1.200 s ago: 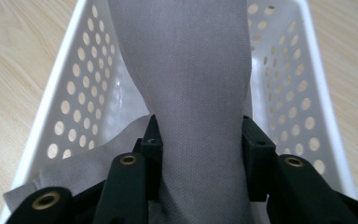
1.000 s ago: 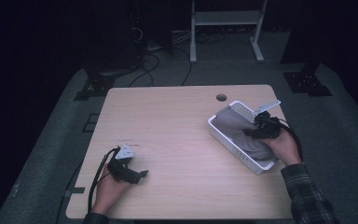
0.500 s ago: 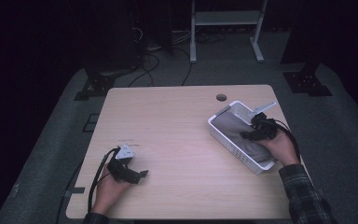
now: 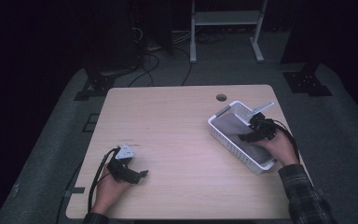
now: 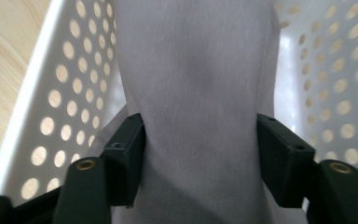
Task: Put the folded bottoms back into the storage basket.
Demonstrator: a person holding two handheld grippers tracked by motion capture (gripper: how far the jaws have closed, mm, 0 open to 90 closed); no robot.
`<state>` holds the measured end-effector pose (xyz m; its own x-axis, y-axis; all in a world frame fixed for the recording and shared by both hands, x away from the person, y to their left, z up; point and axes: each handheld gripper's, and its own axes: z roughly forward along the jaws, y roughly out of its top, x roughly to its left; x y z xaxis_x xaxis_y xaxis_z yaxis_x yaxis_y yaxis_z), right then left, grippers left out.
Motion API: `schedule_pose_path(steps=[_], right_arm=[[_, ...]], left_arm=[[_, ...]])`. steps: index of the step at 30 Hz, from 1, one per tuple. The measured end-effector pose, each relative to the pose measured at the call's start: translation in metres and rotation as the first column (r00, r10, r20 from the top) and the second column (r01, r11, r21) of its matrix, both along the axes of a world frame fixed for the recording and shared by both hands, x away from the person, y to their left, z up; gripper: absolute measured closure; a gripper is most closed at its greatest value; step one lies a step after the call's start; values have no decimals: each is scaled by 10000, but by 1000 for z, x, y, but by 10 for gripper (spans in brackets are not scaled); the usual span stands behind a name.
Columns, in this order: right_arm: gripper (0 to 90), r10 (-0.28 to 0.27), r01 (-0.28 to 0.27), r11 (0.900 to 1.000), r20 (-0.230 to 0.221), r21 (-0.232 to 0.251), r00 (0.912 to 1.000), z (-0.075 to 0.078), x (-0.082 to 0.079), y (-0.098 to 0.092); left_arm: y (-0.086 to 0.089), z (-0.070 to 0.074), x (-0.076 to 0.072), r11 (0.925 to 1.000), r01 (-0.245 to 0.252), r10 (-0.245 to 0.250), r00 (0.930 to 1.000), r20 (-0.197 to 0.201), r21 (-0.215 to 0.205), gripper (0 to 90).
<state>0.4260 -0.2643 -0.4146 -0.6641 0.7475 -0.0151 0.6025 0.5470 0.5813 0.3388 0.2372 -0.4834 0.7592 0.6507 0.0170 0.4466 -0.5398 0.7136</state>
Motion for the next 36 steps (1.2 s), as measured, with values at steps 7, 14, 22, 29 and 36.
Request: schedule_pose_path(steps=[7, 14, 22, 29, 36], right_arm=[[368, -286, 275, 9994, 494, 215, 9984, 16, -3, -11], [438, -977, 953, 9948, 775, 346, 9922, 26, -6, -38], [473, -1543, 1532, 9880, 1007, 188, 9829, 32, -12, -66], [548, -2060, 2064, 9785, 948, 54, 9740, 29, -17, -88], [678, -2124, 2129, 9771, 704, 4, 9746, 23, -23, -101]], left_arm=[[0, 0, 0, 10000, 1, -1, 10000, 5, 6, 0], [0, 0, 0, 10000, 2, -2, 10000, 6, 7, 0], [0, 0, 0, 10000, 1, -1, 10000, 9, 1, 0], [0, 0, 0, 10000, -1, 1, 10000, 9, 0, 0], [0, 0, 0, 10000, 0, 0, 10000, 4, 0, 0]])
